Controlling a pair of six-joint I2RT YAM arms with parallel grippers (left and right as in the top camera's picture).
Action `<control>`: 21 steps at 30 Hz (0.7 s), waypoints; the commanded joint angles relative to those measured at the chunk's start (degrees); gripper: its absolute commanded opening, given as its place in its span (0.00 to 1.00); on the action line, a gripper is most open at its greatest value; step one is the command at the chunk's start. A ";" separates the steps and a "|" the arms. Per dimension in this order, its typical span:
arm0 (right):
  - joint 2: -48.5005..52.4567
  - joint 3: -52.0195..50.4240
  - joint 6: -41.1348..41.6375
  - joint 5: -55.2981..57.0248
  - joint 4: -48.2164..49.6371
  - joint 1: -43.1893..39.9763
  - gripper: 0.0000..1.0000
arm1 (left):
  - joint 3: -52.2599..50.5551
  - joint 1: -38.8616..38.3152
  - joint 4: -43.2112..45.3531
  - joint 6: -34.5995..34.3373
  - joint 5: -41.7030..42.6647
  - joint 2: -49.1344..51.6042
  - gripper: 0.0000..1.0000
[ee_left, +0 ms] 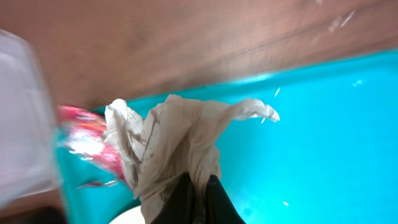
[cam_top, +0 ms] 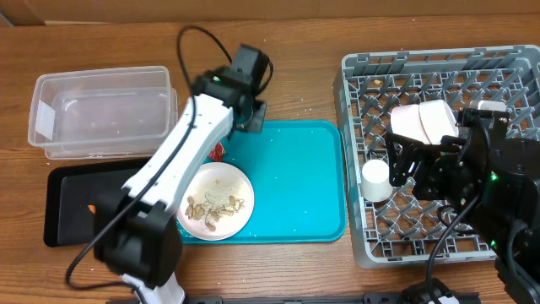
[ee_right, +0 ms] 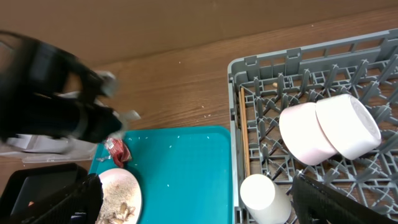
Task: Sort waste into correct bins and load items into the dishwasher
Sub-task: 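Grasp the crumpled white tissue with the left gripper, then drop the tissue into the clear plastic bin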
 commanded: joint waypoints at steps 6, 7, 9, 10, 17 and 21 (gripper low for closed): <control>-0.15 0.76 0.02 0.13 0.26 0.22 1.00 | 2.80 10.75 -8.76 -15.98 -13.64 -4.44 0.04; -0.15 0.76 0.02 0.11 0.26 0.22 1.00 | 2.14 13.22 -8.46 -16.68 -11.93 -4.09 0.04; -0.15 0.76 0.02 0.13 0.26 0.22 1.00 | 0.61 18.38 -5.79 -16.41 -7.74 -3.17 0.04; -0.15 0.76 0.02 0.11 0.26 0.22 1.00 | 0.04 20.48 -3.96 -15.39 -5.79 -2.60 0.05; -0.15 0.76 0.02 0.11 0.26 0.22 1.00 | -0.13 27.06 0.33 -5.81 11.28 0.00 0.55; -0.15 0.76 0.02 0.11 0.26 0.22 1.00 | 0.50 24.55 -1.07 -4.70 12.90 -0.26 0.58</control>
